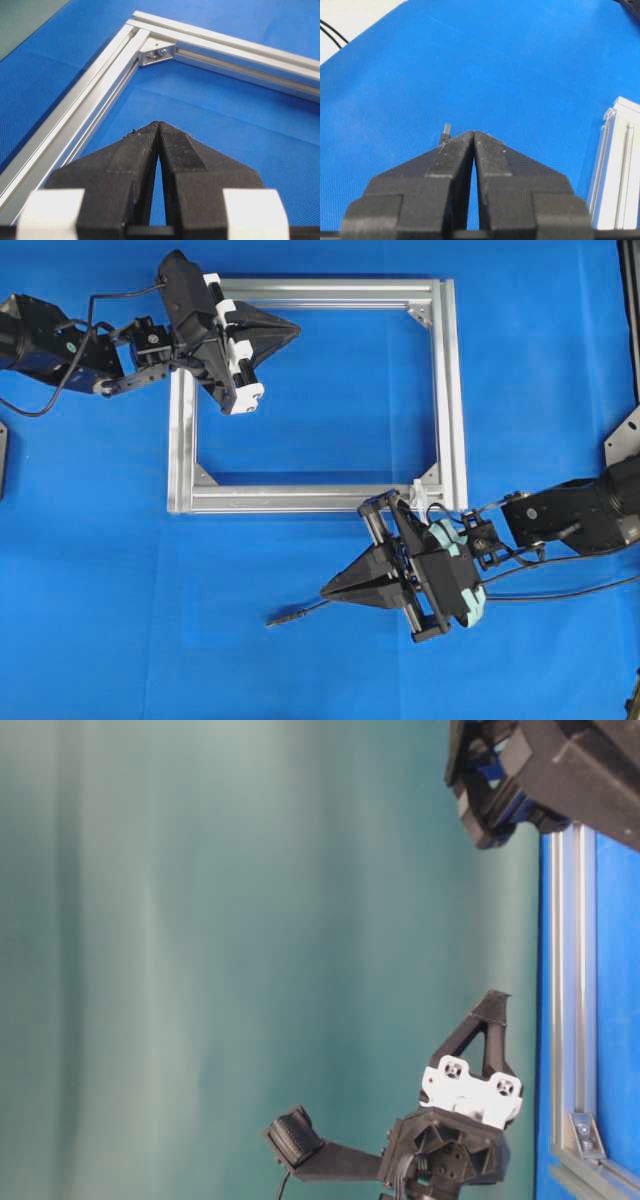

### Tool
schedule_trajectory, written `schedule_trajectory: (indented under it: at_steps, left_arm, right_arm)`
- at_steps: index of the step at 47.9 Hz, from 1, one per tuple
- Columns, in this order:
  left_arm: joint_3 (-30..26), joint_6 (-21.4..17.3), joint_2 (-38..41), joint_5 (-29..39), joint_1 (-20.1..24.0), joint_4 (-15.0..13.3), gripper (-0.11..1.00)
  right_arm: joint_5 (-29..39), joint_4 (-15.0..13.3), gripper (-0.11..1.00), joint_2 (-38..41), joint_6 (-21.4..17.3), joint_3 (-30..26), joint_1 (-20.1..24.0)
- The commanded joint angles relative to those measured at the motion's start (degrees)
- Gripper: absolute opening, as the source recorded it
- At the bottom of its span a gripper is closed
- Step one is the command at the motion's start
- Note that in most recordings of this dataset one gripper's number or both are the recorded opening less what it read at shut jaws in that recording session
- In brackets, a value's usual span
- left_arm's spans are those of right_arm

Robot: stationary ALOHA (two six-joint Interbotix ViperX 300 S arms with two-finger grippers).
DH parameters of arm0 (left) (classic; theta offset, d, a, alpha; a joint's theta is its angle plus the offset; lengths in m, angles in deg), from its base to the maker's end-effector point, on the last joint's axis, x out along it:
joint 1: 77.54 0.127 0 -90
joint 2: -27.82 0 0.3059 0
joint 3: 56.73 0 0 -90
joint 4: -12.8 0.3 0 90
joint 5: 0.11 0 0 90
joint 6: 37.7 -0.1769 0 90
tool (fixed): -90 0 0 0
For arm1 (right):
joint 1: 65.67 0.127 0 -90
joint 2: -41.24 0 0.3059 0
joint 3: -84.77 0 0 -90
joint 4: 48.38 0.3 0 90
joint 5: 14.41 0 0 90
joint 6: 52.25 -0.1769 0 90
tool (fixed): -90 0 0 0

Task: Insert the wire through the string loop located on the right side.
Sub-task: 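Open the right gripper above the black USB cable plug end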

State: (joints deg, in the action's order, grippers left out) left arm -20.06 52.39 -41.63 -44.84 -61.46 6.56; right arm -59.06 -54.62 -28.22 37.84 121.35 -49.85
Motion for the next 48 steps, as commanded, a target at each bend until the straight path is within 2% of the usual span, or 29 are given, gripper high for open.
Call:
schedule_trajectory:
  at_steps: [1, 7, 25, 29, 35, 44, 46, 48]
  left_arm:
    - [-0.7, -0.5, -2.5, 0.1, -0.4, 1.1, 0.0]
    - [-0.6, -0.5, -2.6, 0.1, -0.4, 1.1, 0.0]
    - [-0.5, -0.5, -2.6, 0.1, -0.4, 1.1, 0.0]
    - [-0.5, -0.5, -2.6, 0.1, -0.4, 1.1, 0.0]
    - [-0.6, -0.5, -2.6, 0.2, -0.2, 1.1, 0.0]
    - [-0.5, -0.5, -2.6, 0.1, -0.1, 1.1, 0.0]
    - [-0.5, -0.5, -2.6, 0.2, -0.1, 1.1, 0.0]
    - [-0.5, -0.5, -2.6, 0.1, -0.1, 1.1, 0.0]
  right_arm:
    - [-0.4, 0.0, 0.0, -2.4, -0.4, -1.0, 0.4]
    - [1.8, 0.0, -0.06, -3.2, -0.4, -1.0, 0.5]
    - [4.8, 0.0, -0.06, -3.3, -2.9, -1.1, 0.8]
    - [5.4, 0.1, -0.01, -3.3, -3.7, -1.1, 1.2]
    - [5.4, 0.2, 0.19, -3.3, -4.7, -1.1, 1.3]
    - [5.4, 0.4, 0.76, -3.3, -5.0, -1.1, 1.2]
    - [5.4, 0.6, 0.86, -3.3, -5.0, -1.1, 1.3]
    - [5.4, 0.8, 0.89, -3.3, -5.0, -1.1, 1.3]
